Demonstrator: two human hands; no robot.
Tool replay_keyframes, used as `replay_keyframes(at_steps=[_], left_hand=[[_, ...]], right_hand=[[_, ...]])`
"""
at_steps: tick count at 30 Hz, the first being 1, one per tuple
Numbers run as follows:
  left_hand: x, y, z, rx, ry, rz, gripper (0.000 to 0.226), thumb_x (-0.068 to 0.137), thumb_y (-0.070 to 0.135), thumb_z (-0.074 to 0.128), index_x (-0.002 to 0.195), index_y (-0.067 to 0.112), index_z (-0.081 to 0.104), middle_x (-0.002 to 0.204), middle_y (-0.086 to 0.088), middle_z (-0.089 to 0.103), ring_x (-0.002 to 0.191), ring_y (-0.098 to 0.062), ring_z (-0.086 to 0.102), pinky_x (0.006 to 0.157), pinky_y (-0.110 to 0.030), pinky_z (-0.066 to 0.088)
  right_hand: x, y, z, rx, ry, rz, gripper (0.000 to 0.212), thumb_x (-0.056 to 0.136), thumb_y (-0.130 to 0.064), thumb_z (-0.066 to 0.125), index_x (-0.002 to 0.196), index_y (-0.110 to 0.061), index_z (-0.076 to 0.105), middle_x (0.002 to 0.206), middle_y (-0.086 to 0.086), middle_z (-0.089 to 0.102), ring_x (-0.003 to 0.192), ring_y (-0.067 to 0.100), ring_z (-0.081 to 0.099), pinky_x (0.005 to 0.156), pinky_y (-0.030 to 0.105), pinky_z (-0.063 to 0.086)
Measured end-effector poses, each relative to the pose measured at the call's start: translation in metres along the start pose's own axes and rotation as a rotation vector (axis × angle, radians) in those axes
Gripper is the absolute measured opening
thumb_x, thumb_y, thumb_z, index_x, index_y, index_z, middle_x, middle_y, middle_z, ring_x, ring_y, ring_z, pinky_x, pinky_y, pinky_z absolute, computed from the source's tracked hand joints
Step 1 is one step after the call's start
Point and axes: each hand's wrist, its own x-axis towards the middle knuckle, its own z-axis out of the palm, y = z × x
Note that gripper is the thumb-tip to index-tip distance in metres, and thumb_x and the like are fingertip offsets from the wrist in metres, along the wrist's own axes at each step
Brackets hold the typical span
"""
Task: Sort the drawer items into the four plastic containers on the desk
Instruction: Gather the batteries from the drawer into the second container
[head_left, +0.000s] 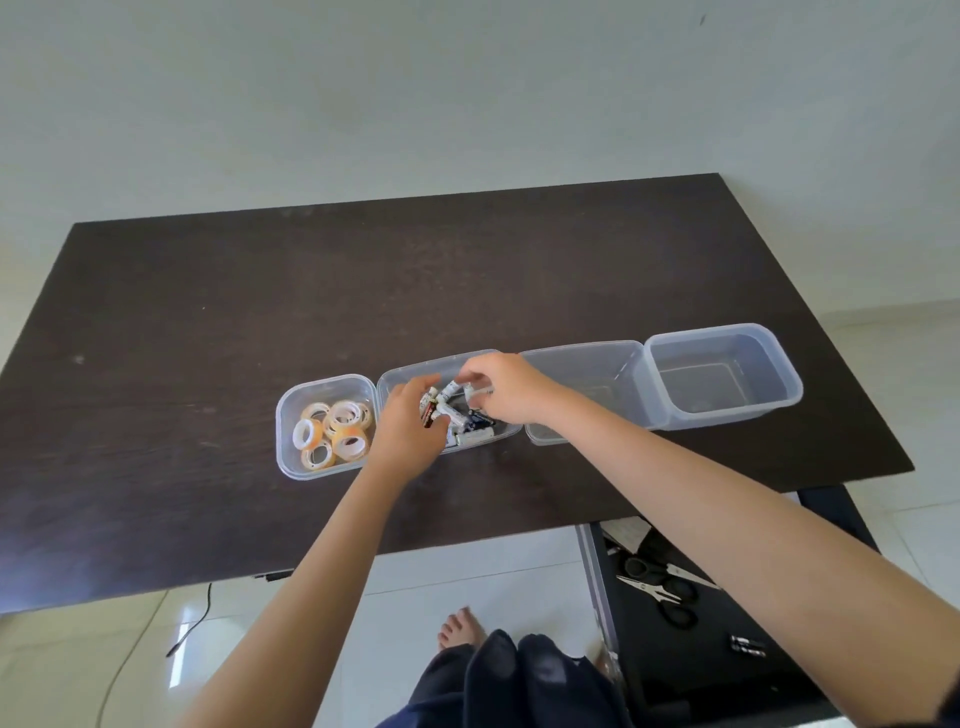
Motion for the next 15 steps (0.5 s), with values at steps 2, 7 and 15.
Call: replay_keyframes(at_steps=[2, 7, 15], left_hand=[[-0.013, 0.009, 0.009, -0.018, 0.078, 0.040, 0.041, 0.087, 0.010, 0.061, 0.127, 0.013, 0.053, 0.125, -0.006, 0.057, 0.119, -0.020, 0.050, 0.097, -0.027, 0.038], [-0.064, 0.042, 0.054, -0.164, 0.183, 0.227, 0.018, 0.085, 0.006, 0.062, 0.102, 0.010, 0.065, 0.099, 0.003, 0.064, 0.095, -0.011, 0.060, 0.079, -0.014, 0.044], [-0.147, 0.106, 0.206, -0.291, -0.180, 0.210, 0.014, 0.086, 0.010, 0.061, 0.098, 0.015, 0.066, 0.088, 0.007, 0.065, 0.076, -0.003, 0.061, 0.072, -0.011, 0.048]], right_hand=[[-0.020, 0.004, -0.010, 0.074, 0.063, -0.044, 0.026, 0.089, -0.007, 0.060, 0.114, -0.013, 0.063, 0.118, 0.003, 0.064, 0.110, 0.015, 0.059, 0.094, 0.028, 0.047], [-0.115, 0.033, -0.038, 0.143, 0.057, -0.069, 0.014, 0.088, -0.011, 0.063, 0.101, -0.016, 0.067, 0.098, -0.004, 0.069, 0.084, 0.003, 0.062, 0.075, 0.008, 0.048], [-0.255, 0.195, -0.038, -0.072, -0.361, 0.193, 0.013, 0.085, -0.021, 0.066, 0.098, -0.022, 0.069, 0.084, -0.018, 0.061, 0.077, 0.001, 0.058, 0.072, 0.018, 0.047]])
